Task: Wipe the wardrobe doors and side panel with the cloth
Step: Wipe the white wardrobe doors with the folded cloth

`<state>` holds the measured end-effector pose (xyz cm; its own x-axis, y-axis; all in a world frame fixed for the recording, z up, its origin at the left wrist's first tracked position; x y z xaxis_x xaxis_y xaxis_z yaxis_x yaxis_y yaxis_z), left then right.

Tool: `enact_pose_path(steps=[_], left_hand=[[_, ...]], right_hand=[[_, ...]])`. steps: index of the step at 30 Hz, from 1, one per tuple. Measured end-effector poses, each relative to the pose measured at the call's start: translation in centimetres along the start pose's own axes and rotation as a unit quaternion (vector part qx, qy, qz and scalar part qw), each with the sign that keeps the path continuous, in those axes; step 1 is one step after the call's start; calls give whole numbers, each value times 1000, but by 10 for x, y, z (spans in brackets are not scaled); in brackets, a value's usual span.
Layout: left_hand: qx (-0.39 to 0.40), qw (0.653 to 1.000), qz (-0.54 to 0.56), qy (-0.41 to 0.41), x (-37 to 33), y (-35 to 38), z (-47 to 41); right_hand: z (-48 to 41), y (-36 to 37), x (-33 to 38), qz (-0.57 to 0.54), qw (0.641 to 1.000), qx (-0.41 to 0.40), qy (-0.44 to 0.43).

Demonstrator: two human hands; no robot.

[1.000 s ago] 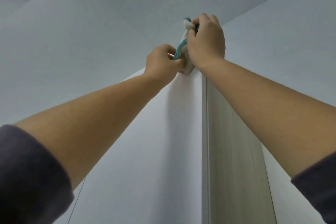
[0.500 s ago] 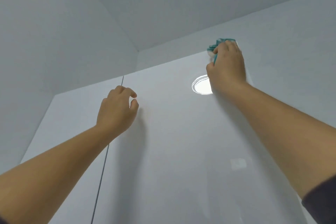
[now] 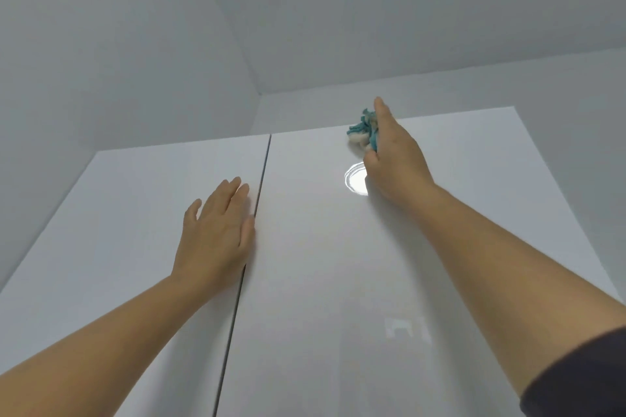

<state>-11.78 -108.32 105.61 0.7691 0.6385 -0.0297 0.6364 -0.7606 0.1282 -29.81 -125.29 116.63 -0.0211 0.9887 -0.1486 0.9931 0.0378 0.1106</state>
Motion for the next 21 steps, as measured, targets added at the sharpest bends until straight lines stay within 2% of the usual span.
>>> enact_pose_path(steps=[3, 9, 15, 18, 21], left_hand=[[-24, 999, 22, 11, 15, 11, -1], [-7, 997, 73, 22, 28, 27, 13], [-46, 993, 92, 59, 53, 24, 36], [-40, 993, 89, 71, 55, 24, 44], [-32, 991, 80, 101, 48, 23, 50]], right_hand=[[2, 30, 23, 14, 999, 30, -4], [-12, 74, 56, 90, 995, 19, -36], [4, 136, 111, 56, 990, 77, -104], [31, 132, 116, 43, 986, 100, -125], [44, 104, 104, 105, 977, 140, -118]])
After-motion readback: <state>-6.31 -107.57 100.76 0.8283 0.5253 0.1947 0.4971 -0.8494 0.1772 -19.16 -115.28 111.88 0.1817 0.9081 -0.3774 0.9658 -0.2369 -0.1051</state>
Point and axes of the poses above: each hand's wrist, its own z-axis away from the middle knuckle, its own y-axis out of the palm, x = y × z, the point moved 2 cm from there along -z, towards the middle knuckle, and after that the axes turned 6 degrees about -x, right-handed, at the moved point
